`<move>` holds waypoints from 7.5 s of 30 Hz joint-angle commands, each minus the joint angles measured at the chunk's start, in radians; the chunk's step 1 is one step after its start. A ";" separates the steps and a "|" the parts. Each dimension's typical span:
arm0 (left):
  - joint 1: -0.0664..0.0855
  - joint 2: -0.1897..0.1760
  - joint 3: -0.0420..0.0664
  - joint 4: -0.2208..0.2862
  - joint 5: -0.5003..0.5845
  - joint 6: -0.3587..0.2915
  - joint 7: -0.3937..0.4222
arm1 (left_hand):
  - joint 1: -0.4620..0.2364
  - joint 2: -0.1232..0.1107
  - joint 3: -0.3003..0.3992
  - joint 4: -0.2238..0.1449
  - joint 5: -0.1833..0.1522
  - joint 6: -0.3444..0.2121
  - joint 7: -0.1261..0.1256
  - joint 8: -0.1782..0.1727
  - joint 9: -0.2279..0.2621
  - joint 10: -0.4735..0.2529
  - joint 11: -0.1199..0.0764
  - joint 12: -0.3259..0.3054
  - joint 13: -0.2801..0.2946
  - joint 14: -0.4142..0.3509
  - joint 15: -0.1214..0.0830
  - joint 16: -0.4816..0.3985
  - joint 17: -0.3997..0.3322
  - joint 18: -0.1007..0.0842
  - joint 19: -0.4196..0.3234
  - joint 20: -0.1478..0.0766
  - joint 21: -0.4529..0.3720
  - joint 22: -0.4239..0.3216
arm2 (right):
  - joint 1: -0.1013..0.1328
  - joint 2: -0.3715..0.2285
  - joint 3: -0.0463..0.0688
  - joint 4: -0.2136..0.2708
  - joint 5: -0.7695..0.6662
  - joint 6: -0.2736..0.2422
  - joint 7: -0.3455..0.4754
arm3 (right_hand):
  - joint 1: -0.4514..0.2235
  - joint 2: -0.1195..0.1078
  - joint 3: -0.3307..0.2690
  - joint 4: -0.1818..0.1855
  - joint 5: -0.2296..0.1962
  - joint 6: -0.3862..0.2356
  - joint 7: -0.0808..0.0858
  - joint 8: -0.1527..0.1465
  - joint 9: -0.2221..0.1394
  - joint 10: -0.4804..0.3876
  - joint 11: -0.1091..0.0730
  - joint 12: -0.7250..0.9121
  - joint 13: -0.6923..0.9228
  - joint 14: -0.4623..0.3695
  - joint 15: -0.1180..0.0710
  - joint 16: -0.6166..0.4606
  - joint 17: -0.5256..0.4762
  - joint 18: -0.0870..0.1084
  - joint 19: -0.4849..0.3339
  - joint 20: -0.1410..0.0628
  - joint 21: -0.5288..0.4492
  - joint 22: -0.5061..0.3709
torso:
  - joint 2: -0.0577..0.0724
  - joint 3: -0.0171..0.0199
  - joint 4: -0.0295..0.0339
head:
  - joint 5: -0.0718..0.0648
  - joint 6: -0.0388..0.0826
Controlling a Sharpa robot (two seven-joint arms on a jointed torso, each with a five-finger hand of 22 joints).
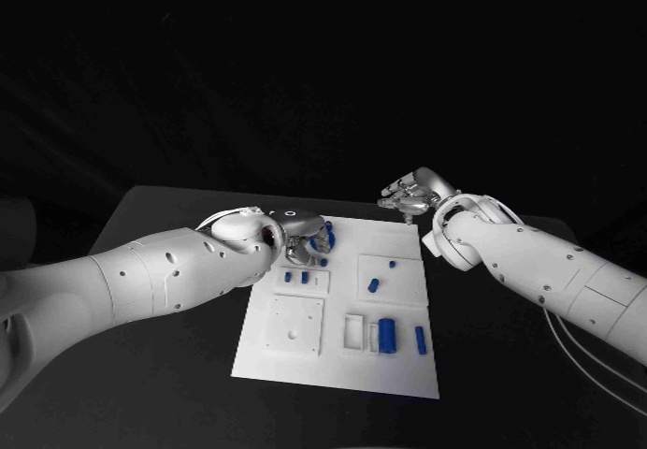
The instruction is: Assemble the parts on the task board
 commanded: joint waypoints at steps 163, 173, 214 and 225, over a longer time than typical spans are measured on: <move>-0.038 -0.106 0.069 0.029 0.090 0.033 0.009 | 0.006 0.109 0.001 -0.089 0.007 0.145 0.005 -0.002 0.001 0.200 -0.030 -0.004 0.001 -0.001 -0.008 0.035 -0.012 0.010 -0.046 -0.005 0.114 0.019 | 0.002 -0.020 0.000 0.019 0.025 0.027 0.005 | -0.007 0.010 -0.009 0.001 0.006 0.014 0.002 -0.002 0.000 -0.004 0.001 -0.005 -0.001 0.001 0.005 0.020 -0.024 0.018 0.040 0.007 0.018 -0.026 | 0.000 -0.0003 0.0000 | -0.009 -0.014; -0.038 -0.107 0.069 0.029 0.092 0.046 0.007 | 0.007 0.110 0.001 -0.088 0.009 0.145 0.005 -0.002 0.001 0.201 -0.030 -0.004 0.001 -0.001 -0.008 0.035 -0.012 0.010 -0.046 -0.006 0.113 0.019 | 0.002 -0.019 0.000 0.019 0.025 0.027 0.005 | -0.007 0.010 -0.009 0.001 0.006 0.014 0.002 -0.002 0.000 -0.004 0.001 -0.005 -0.001 0.001 0.005 0.020 -0.024 0.018 0.040 0.007 0.018 -0.026 | 0.000 -0.0002 0.0006 | -0.008 -0.016; -0.037 -0.081 0.066 0.003 0.082 0.094 -0.018 | 0.005 0.115 0.002 -0.080 0.009 0.144 0.005 -0.003 0.002 0.199 -0.030 -0.004 0.001 -0.001 -0.008 0.033 -0.011 0.007 -0.045 -0.009 0.111 0.018 | 0.002 -0.017 0.000 0.019 0.025 0.025 0.004 | -0.006 0.009 -0.009 0.002 0.006 0.015 0.002 -0.002 0.000 -0.005 0.001 -0.005 -0.001 0.000 0.005 0.022 -0.027 0.019 0.039 0.007 0.022 -0.033 | 0.001 0.0010 -0.0014 | -0.005 -0.021; -0.036 -0.068 0.063 -0.018 0.067 0.104 -0.029 | 0.005 0.116 0.001 -0.077 0.009 0.142 0.005 -0.002 0.002 0.197 -0.029 -0.004 0.001 -0.002 -0.008 0.033 -0.010 0.006 -0.045 -0.008 0.111 0.018 | 0.002 -0.018 0.000 0.020 0.025 0.026 0.004 | -0.006 0.009 -0.010 0.003 0.006 0.014 0.002 -0.002 0.000 -0.006 0.001 -0.005 -0.001 0.000 0.005 0.022 -0.028 0.019 0.039 0.007 0.024 -0.034 | 0.000 0.0003 0.0002 | -0.007 -0.021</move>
